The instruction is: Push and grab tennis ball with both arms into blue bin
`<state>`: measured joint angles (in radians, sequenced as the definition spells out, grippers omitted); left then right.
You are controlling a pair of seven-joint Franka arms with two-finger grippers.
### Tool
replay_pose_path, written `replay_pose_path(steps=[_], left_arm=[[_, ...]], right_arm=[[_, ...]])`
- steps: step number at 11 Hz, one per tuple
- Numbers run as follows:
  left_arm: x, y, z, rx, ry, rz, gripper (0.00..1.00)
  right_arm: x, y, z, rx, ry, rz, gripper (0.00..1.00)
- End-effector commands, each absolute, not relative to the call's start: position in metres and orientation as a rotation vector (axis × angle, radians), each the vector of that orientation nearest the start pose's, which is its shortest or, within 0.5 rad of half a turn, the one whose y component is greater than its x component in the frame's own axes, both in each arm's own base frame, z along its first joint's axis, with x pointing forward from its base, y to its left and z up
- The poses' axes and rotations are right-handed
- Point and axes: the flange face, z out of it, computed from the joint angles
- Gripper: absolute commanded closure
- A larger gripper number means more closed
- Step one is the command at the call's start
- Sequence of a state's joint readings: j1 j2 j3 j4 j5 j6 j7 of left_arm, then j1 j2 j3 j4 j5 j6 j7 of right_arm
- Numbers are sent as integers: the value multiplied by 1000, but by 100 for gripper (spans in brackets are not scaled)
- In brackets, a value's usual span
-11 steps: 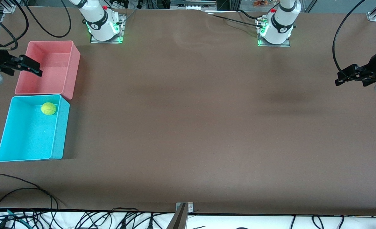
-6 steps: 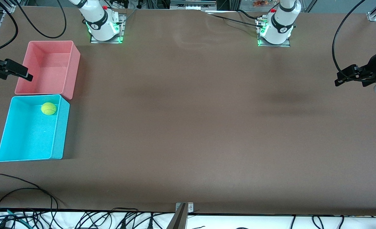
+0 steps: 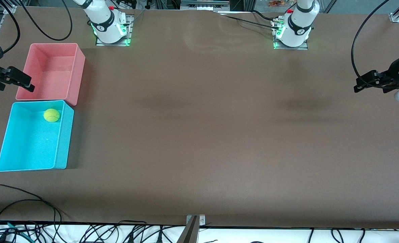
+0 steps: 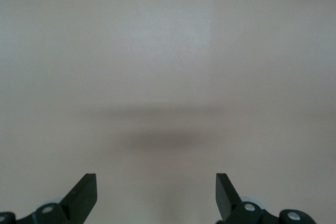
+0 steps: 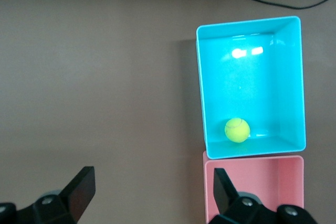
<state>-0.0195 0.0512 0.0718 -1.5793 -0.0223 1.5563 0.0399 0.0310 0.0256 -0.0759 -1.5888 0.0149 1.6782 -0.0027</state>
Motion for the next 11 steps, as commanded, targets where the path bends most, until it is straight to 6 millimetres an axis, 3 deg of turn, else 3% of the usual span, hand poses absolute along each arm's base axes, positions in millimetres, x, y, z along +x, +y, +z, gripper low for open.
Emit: replay_pose_path(steps=[1, 7, 11], left_arm=[[571, 27, 594, -3179, -33, 107, 0], [570, 22, 592, -3168, 9, 129, 0], [566, 36, 592, -3175, -43, 162, 0]], right_arm=[[563, -25, 613, -3142, 41, -128, 0], [560, -28, 612, -3134, 58, -41, 0], [561, -27, 611, -3132, 78, -39, 0]])
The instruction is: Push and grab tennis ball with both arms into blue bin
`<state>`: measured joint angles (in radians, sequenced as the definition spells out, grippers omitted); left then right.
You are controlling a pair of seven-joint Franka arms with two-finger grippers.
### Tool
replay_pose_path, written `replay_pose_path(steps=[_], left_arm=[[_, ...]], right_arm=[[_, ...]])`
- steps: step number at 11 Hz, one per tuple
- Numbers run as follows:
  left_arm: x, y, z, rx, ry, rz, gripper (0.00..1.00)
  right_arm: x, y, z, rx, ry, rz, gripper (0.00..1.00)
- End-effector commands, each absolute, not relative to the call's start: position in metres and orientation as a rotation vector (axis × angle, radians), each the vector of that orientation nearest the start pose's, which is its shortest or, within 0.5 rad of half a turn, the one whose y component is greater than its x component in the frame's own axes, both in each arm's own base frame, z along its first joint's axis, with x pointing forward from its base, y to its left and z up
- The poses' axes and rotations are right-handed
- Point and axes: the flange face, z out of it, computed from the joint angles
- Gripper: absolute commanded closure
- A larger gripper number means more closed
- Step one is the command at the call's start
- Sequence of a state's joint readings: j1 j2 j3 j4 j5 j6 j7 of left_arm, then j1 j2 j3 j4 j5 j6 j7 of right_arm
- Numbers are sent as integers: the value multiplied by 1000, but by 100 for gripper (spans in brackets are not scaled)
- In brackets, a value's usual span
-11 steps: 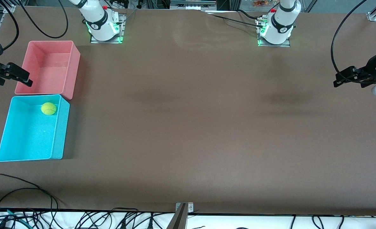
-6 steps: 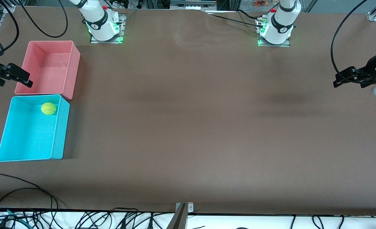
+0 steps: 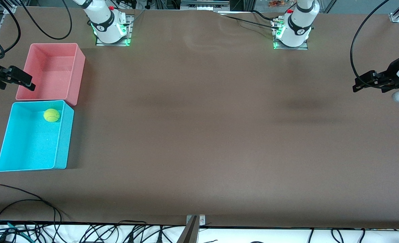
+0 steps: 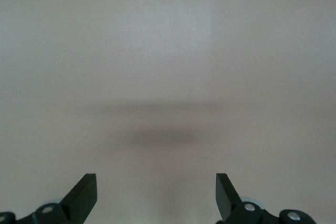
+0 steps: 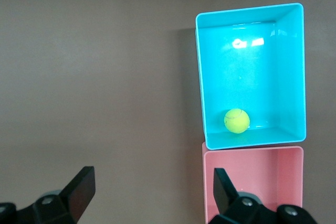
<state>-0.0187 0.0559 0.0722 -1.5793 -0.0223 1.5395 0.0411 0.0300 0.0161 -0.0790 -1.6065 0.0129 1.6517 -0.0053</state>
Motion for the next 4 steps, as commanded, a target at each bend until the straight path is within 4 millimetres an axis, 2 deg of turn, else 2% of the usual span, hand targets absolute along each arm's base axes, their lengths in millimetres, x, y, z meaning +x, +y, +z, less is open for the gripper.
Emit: replay_pose_path(steps=[1, 4], left_arm=[[567, 34, 591, -3179, -44, 165, 0], [575, 31, 573, -3176, -35, 208, 0]], right_arm=[[561, -27, 612, -3132, 82, -44, 0], [561, -29, 614, -3134, 82, -46, 0]])
